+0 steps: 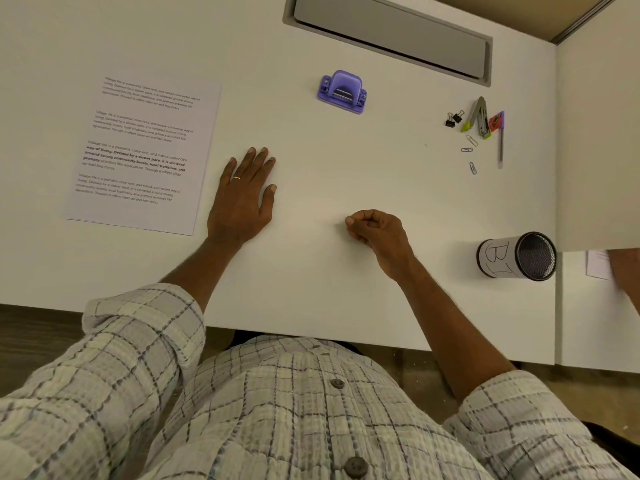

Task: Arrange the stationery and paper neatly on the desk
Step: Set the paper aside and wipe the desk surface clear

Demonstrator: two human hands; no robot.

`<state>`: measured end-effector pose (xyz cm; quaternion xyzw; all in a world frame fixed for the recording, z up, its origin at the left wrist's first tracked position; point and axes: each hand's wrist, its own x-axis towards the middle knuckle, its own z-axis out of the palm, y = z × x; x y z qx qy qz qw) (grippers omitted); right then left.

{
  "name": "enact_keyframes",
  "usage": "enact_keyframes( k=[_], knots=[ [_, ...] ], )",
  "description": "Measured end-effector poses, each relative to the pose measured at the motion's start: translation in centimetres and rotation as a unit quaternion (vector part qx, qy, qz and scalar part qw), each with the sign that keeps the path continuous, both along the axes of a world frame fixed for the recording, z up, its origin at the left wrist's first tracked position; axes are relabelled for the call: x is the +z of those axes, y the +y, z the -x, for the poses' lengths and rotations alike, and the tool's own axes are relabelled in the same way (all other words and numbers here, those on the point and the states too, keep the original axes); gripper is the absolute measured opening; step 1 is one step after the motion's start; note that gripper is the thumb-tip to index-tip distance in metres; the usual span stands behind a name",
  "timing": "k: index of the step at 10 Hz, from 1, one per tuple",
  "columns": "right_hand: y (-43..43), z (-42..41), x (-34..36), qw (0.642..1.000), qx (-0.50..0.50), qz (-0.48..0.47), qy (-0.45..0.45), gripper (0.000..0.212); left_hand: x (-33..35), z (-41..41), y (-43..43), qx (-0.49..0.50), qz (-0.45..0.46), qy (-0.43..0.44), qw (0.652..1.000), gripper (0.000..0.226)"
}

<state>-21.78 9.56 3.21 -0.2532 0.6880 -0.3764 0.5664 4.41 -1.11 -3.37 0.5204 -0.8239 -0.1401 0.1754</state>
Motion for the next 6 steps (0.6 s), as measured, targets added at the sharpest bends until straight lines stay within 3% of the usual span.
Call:
enact_keyframes(
  k=[1,3,6],
  knots=[
    [0.1,-0.3,0.1,1.0,-0.007,0.005,0.01,0.022,0.0,0.0,0.0,0.001,-0.001,0.002,1.0,0.053],
    [0.0,-0.9,0.1,0.995,-0.006,-0.003,0.097,0.011,-0.2,-0.1,0.0,-0.001,-0.001,0.001,1.0,0.053],
    [-0.1,-3.3,-1.5,0.92,0.125,0.048,0.369,0.001,-0.2,-0.1,0.0,0.0,-0.003,0.002,1.0,0.053]
  ],
)
